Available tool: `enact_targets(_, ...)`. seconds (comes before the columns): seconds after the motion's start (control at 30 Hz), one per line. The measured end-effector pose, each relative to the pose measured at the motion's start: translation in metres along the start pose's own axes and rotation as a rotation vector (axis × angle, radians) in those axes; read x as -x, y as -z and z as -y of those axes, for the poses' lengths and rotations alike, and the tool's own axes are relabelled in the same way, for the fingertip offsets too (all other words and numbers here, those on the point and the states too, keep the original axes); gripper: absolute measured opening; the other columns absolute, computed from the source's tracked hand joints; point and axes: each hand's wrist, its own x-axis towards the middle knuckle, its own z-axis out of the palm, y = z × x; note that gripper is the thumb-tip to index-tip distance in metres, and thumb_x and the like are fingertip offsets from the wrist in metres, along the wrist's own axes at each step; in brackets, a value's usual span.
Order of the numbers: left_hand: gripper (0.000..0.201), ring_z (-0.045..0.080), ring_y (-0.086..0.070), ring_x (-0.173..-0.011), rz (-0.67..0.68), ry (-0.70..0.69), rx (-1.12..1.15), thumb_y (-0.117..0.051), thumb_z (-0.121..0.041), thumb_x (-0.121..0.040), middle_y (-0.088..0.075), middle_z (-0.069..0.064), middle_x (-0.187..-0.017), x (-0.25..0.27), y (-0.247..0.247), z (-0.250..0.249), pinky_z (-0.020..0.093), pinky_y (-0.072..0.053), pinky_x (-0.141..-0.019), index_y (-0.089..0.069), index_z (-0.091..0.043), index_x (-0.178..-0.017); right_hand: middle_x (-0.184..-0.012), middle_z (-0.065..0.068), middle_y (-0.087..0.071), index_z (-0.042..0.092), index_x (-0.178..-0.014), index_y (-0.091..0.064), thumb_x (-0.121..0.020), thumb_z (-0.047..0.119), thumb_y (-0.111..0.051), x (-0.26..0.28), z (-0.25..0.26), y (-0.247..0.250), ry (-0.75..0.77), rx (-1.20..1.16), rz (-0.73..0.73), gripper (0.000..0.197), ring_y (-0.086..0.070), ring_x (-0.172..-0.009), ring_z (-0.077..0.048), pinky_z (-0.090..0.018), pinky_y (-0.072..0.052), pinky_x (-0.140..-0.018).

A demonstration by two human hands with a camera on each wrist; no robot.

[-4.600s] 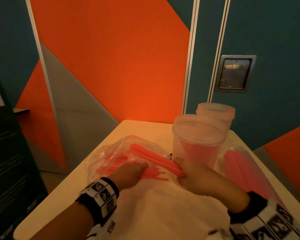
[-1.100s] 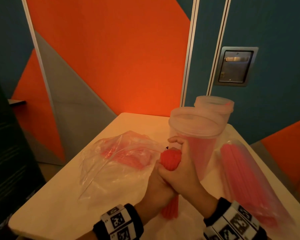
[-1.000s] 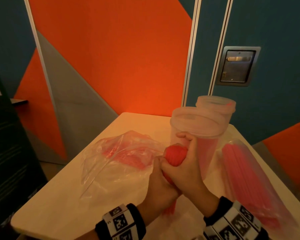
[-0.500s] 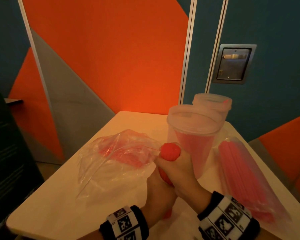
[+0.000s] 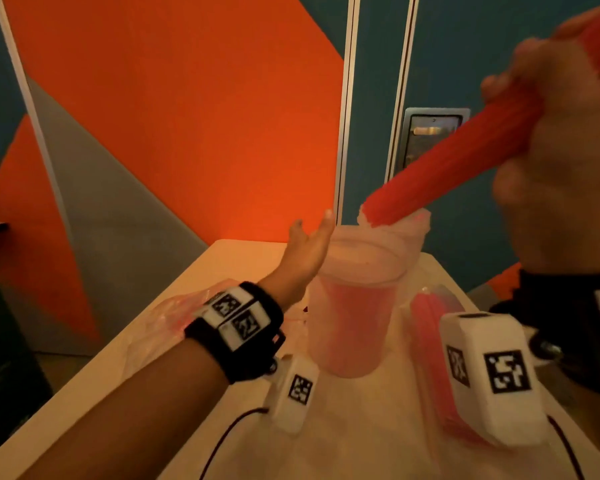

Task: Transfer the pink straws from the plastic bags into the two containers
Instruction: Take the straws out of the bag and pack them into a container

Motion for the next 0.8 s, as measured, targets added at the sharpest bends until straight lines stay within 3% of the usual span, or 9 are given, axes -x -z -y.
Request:
enact_targets(0.07,0.085,0.03,-0.027,-0.138,0.006,0.195,-0.031,-0.054,-0.047,-0.089,-0.018,0.011,-0.155,-0.012,-0.012,0.015,0.041,-0.031,-0.111,-0.005,-0.01,-0.149,-0.067,-0.003,-0.058,0.011,-0.083,-0.055,-0.061,0.011,-0.072,0.005,-0.008,-0.005,0.068,-0.027,-0.013,0.028,-0.058,-0.058,-0.019,-0.036,-0.05,-0.062)
enact_targets(0.13,0.073,0.035,-0.042,-0.124,-0.063,0.228,0.005,-0.052,-0.029,-0.086,-0.033,0.016,-0.144,-0.01,-0.023,0.025,0.047,-0.042,-0.102,-0.014,-0.008,-0.145,-0.06,0.002,-0.058,0.013,-0.076,-0.055,-0.062,0.004,-0.07,0.013,-0.018,-0.005,0.111,-0.005,0.008,0.023,-0.055,-0.055,-0.019,-0.033,-0.048,-0.06)
enact_targets(0.23,0.054,0.031,-0.051,-0.109,-0.22,0.058,0.023,-0.039,-0.016,-0.083,-0.05,0.012,-0.127,0.005,-0.029,0.031,0.042,-0.047,-0.092,-0.032,-0.014,-0.137,-0.07,-0.003,-0.058,0.014,-0.079,-0.055,-0.064,0.004,-0.071,0.023,-0.036,0.011,0.071,0.054,0.1,0.024,-0.058,-0.062,-0.018,-0.033,-0.05,-0.065)
enact_targets(0.37,0.045,0.019,-0.06,-0.102,-0.186,-0.283,0.051,-0.036,-0.033,-0.082,-0.063,-0.005,-0.117,0.036,-0.028,0.051,0.043,-0.049,-0.092,-0.053,-0.029,-0.124,-0.075,0.005,-0.061,0.017,-0.082,-0.054,-0.063,0.008,-0.072,0.036,-0.058,0.034,-0.001,0.155,0.313,0.028,-0.059,-0.07,-0.011,-0.028,-0.051,-0.068)
enact_targets(0.43,0.046,0.019,-0.061,-0.098,-0.149,-0.408,0.003,-0.036,-0.034,-0.082,-0.063,-0.008,-0.119,0.042,-0.027,0.066,0.044,-0.05,-0.091,-0.051,-0.034,-0.125,-0.073,0.007,-0.062,0.017,-0.083,-0.055,-0.064,0.007,-0.073,0.043,-0.069,0.042,-0.064,0.17,0.388,0.028,-0.06,-0.07,-0.01,-0.025,-0.051,-0.067)
enact_targets(0.57,0.057,0.023,-0.057,-0.114,-0.148,-0.514,-0.05,-0.034,-0.037,-0.08,-0.055,-0.007,-0.132,0.051,-0.022,0.084,0.05,-0.047,-0.095,-0.044,-0.028,-0.135,-0.075,-0.001,-0.063,0.017,-0.081,-0.059,-0.065,0.006,-0.078,0.063,-0.087,0.056,-0.142,0.197,0.426,0.027,-0.061,-0.073,-0.017,-0.029,-0.053,-0.072)
enact_targets(0.67,0.055,0.032,-0.058,-0.106,-0.135,-0.578,-0.083,-0.034,-0.033,-0.078,-0.054,-0.004,-0.133,0.054,-0.018,0.088,0.053,-0.05,-0.088,-0.04,-0.036,-0.133,-0.087,0.007,-0.068,0.016,-0.088,-0.061,-0.063,0.017,-0.079,0.08,-0.094,0.064,-0.283,0.393,0.576,0.031,-0.065,-0.088,-0.008,-0.025,-0.053,-0.084)
enact_targets(0.73,0.055,0.032,-0.057,-0.109,-0.139,-0.581,-0.068,-0.035,-0.032,-0.08,-0.054,-0.002,-0.134,0.051,-0.017,0.089,0.053,-0.049,-0.091,-0.042,-0.031,-0.134,-0.106,0.021,-0.062,0.031,-0.094,-0.062,-0.062,0.026,-0.079,0.083,-0.096,0.067,-0.233,0.662,0.81,0.037,-0.056,-0.107,0.007,-0.027,-0.038,-0.105)
enact_targets(0.8,0.054,0.023,-0.053,-0.121,-0.141,-0.568,-0.038,-0.037,-0.033,-0.084,-0.053,0.001,-0.135,0.045,-0.015,0.089,0.05,-0.045,-0.099,-0.045,-0.021,-0.136,-0.119,0.034,-0.045,0.04,-0.103,-0.057,-0.065,0.027,-0.082,0.079,-0.097,0.07,-0.148,0.839,1.033,0.047,-0.032,-0.125,0.018,-0.025,-0.011,-0.115)
